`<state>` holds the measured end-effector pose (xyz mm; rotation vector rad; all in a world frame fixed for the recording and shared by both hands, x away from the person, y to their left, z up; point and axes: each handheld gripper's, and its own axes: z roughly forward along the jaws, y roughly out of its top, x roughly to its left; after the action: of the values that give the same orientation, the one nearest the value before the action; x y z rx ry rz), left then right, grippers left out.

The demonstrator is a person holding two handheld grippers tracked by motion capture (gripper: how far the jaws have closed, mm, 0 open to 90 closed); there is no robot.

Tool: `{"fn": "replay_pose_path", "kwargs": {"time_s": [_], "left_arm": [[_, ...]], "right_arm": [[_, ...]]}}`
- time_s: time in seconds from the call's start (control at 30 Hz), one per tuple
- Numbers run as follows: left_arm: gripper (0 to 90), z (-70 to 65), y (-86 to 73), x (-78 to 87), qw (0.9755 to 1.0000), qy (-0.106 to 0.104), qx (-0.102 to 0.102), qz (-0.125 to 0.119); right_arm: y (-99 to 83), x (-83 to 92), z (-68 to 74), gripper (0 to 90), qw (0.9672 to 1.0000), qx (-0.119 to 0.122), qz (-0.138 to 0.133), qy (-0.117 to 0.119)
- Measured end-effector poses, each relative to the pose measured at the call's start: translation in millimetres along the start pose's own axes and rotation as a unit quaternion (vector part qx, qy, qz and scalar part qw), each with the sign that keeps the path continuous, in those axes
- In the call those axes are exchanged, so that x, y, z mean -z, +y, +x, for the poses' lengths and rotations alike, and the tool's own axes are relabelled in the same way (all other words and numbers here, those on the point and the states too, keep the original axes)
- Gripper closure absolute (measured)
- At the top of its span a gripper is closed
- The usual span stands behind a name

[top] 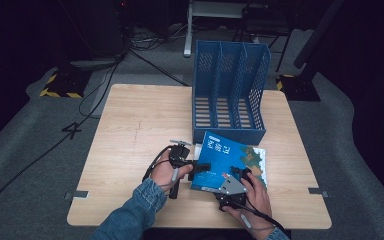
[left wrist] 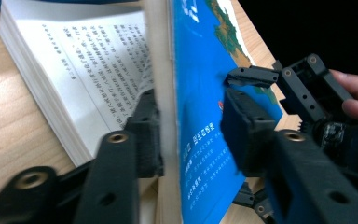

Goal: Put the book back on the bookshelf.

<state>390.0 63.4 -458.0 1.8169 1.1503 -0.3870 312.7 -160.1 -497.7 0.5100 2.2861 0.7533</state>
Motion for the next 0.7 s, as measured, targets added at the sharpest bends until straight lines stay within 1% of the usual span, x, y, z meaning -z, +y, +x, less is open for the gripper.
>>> {"fn": "replay_pose_path", "kwargs": {"time_s": [0.03, 0.07, 0.1, 0.13, 0.17, 0.2, 0.23, 0.27, 0.3, 0.33, 0.37, 0.4, 0.5, 0.53, 0.6, 0.7], "left_arm": [[63.3, 3.5, 2.3, 1.5, 0.9992, -0.024, 0.030, 0.006], [67.6, 3.5, 2.3, 1.5, 0.9992, -0.024, 0.030, 0.006], [67.6, 7.2, 4.4, 3.2, 0.9976, -0.045, 0.050, 0.014], [73.7, 11.9, 6.0, 4.5, 0.9948, -0.070, 0.072, 0.018], [74.1, 11.9, 6.0, 4.5, 0.9948, -0.070, 0.072, 0.018], [74.1, 10.8, 6.5, 4.4, 0.9955, -0.066, 0.066, 0.018], [74.9, 9.0, 7.0, 4.7, 0.9963, -0.060, 0.060, 0.019], [75.1, 5.2, 8.2, 5.0, 0.9974, -0.050, 0.049, 0.018], [75.1, 3.0, 8.8, 5.3, 0.9975, -0.048, 0.048, 0.019], [75.0, 0.6, 9.4, 5.7, 0.9980, -0.045, 0.042, 0.016], [74.7, -0.1, 9.8, 6.0, 0.9983, -0.043, 0.035, 0.015], [74.3, -1.4, 9.8, 5.7, 0.9985, -0.043, 0.032, 0.012], [72.1, -3.7, 9.6, 4.9, 0.9985, -0.046, 0.028, 0.005], [71.0, -4.0, 9.7, 4.6, 0.9986, -0.047, 0.023, 0.004], [69.1, -4.9, 9.1, 2.9, 0.9986, -0.048, 0.021, 0.004], [66.5, -5.9, 7.9, 0.9, 0.9988, -0.046, 0.016, 0.001]], "right_arm": [[0.2, 0.0, 0.5, 0.3, 1.0000, 0.000, 0.000, -0.002], [0.2, 0.0, 0.5, 0.3, 1.0000, 0.000, 0.000, -0.002], [0.5, 0.4, 1.2, 0.3, 1.0000, 0.002, 0.000, -0.006], [0.8, 0.0, 3.6, 0.1, 0.9998, 0.013, -0.007, -0.016], [0.8, 0.0, 3.6, 0.1, 0.9998, 0.013, -0.007, -0.016], [0.9, -0.5, 4.4, 0.3, 0.9995, 0.019, -0.012, -0.022], [1.2, -1.3, 4.6, 0.3, 0.9994, 0.021, -0.014, -0.023], [1.2, -1.7, 4.5, 0.2, 0.9994, 0.018, -0.015, -0.024], [1.0, -2.7, 4.3, 0.0, 0.9992, 0.020, -0.020, -0.027], [0.9, -3.1, 4.5, 0.1, 0.9991, 0.022, -0.022, -0.030], [1.2, -4.1, 4.6, 0.2, 0.9986, 0.030, -0.024, -0.035], [1.5, -4.9, 4.8, 0.3, 0.9984, 0.034, -0.027, -0.038], [2.3, -8.9, 4.7, 0.4, 0.9965, 0.049, -0.035, -0.058], [2.0, -10.8, 4.3, 0.4, 0.9958, 0.053, -0.040, -0.064], [2.4, -13.2, 4.0, 0.7, 0.9952, 0.050, -0.041, -0.074], [2.9, -15.1, 1.8, 0.6, 0.9958, 0.045, -0.037, -0.071]]}}
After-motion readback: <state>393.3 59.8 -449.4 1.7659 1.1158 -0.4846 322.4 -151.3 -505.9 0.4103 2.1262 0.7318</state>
